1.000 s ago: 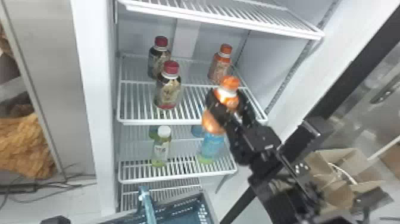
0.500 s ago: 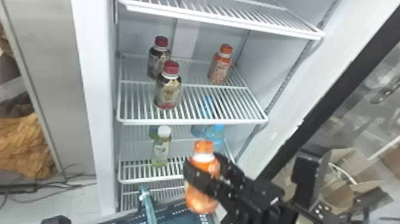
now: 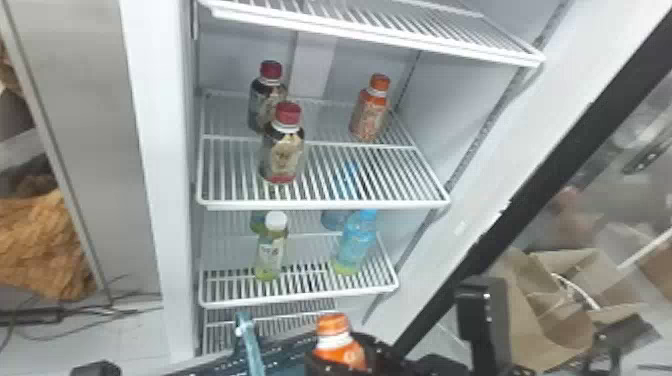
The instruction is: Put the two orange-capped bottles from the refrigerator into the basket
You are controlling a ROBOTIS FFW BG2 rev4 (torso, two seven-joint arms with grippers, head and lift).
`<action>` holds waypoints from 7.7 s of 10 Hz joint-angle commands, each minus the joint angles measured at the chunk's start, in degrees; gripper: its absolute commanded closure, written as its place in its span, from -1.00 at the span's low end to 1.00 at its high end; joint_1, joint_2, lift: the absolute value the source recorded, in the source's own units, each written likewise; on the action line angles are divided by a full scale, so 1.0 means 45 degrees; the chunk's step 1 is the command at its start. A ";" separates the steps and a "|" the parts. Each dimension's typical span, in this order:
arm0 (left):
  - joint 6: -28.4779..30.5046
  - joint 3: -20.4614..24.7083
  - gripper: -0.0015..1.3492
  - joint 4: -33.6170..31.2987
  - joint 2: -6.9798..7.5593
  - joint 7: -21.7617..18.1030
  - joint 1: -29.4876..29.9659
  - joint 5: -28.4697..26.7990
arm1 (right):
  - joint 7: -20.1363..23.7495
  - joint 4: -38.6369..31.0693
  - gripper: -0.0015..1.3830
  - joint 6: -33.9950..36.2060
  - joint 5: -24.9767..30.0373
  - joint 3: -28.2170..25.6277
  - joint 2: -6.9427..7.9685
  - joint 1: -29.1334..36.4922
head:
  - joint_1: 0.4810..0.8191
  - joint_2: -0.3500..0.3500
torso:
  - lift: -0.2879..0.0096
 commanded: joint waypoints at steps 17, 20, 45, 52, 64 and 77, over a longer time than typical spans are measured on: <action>0.0031 -0.0093 0.79 0.0063 0.0061 -0.0018 -0.0150 -0.0025 | -0.1864 0.8765 -0.86 -1.3426 0.2095 0.0535 -0.0049 -0.5120 | 0.27 -1.00 | 0.67; 0.0000 -0.0093 0.79 0.0094 0.0100 -0.0018 -0.0150 0.0001 | -0.2587 1.1171 -0.87 -1.4738 0.2095 0.0738 -0.0088 -0.7152 | 0.27 -1.00 | 0.67; -0.0094 -0.0195 0.79 0.0157 0.0217 -0.0057 -0.0119 0.0229 | -0.4520 2.0859 0.28 -1.6832 0.3416 0.1881 -0.0655 -1.4902 | 0.27 -1.00 | 0.67; -0.0156 -0.0017 0.79 0.0157 0.0100 -0.0116 0.0037 0.0153 | -0.3212 1.2515 0.28 -1.4582 0.2171 0.1271 -0.0694 -0.9464 | 0.27 -1.00 | 0.67; -0.0187 -0.0144 0.79 0.0157 0.0080 -0.0155 -0.0025 0.0128 | -0.0614 0.1171 0.28 -0.2926 0.0013 0.0383 -0.0166 -0.0870 | 0.27 -1.00 | 0.67; -0.0125 -0.0398 0.79 0.0188 0.0159 -0.0135 -0.0307 0.0102 | -0.0126 0.1734 -0.81 0.0231 -0.0799 0.1221 -0.0479 -0.1339 | 0.27 -1.00 | 0.67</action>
